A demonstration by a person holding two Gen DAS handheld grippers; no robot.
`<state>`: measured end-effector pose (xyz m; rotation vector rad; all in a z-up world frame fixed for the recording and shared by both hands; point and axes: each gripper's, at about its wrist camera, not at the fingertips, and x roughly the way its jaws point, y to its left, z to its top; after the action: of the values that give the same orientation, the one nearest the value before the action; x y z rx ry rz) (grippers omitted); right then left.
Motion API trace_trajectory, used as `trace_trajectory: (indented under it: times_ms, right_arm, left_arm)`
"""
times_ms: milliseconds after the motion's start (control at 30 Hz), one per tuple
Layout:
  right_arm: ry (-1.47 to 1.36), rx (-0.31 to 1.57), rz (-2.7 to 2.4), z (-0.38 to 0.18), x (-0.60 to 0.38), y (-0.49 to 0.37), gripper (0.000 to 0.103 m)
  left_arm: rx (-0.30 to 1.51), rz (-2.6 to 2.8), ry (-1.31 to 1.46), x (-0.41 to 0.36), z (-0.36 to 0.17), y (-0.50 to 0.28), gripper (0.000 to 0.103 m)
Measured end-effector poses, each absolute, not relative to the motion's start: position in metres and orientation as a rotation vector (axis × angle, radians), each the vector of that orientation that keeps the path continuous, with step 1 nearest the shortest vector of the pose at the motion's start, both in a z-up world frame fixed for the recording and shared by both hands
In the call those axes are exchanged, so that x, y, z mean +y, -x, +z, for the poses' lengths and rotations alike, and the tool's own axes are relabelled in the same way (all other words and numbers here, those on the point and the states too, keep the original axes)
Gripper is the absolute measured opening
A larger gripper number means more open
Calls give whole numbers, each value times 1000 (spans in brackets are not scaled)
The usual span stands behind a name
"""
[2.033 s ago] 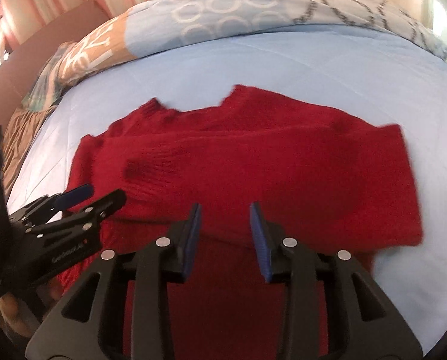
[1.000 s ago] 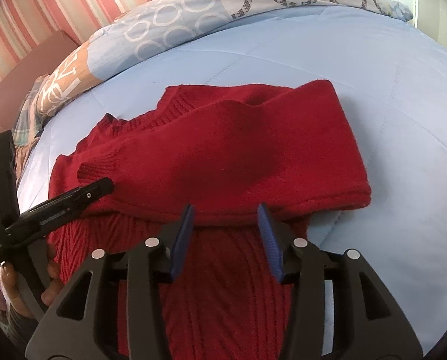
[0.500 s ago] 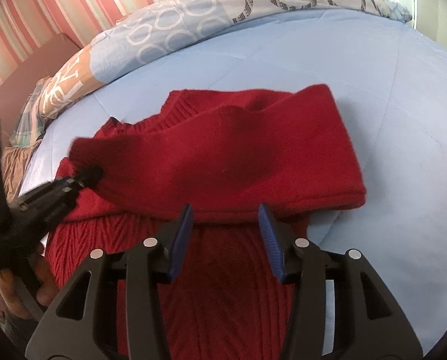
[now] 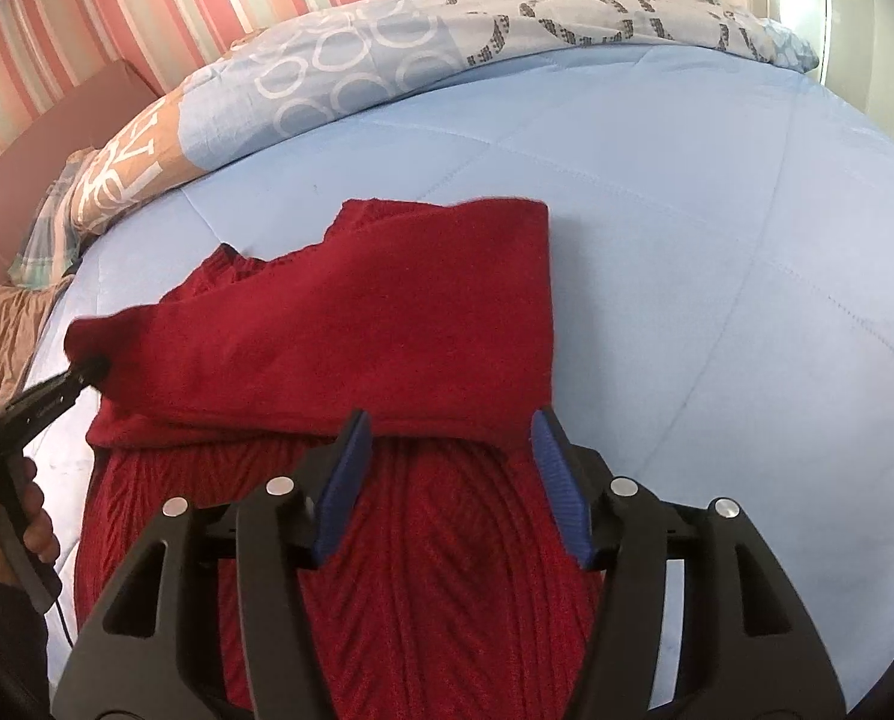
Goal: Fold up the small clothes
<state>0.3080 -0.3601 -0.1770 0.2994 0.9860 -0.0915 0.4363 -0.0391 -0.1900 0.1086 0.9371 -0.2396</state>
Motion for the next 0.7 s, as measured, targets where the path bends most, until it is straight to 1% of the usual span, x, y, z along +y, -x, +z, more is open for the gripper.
trace_trajectory:
  times_ms: [333, 433, 500, 533, 567, 700]
  right_arm:
    - [-261, 1035, -137, -191, -357, -327, 57]
    - [-263, 1033, -136, -193, -355, -332, 57]
    - [-267, 1016, -114, -190, -353, -332, 57]
    - [-255, 1005, -105, -187, -350, -334, 58]
    - [-244, 999, -101, -185, -348, -336, 59]
    - [-234, 970, -70, -177, -336, -350, 61]
  left_arm:
    - [975, -213, -164, -39, -215, -424, 14]
    - [992, -204, -153, -36, -215, -427, 20]
    - [971, -200, -154, -34, -205, -424, 27]
    - [950, -198, -156, -32, -196, -420, 33]
    - [918, -193, -161, -28, -184, -413, 35]
    - [846, -188, -140, -21, -151, -403, 37]
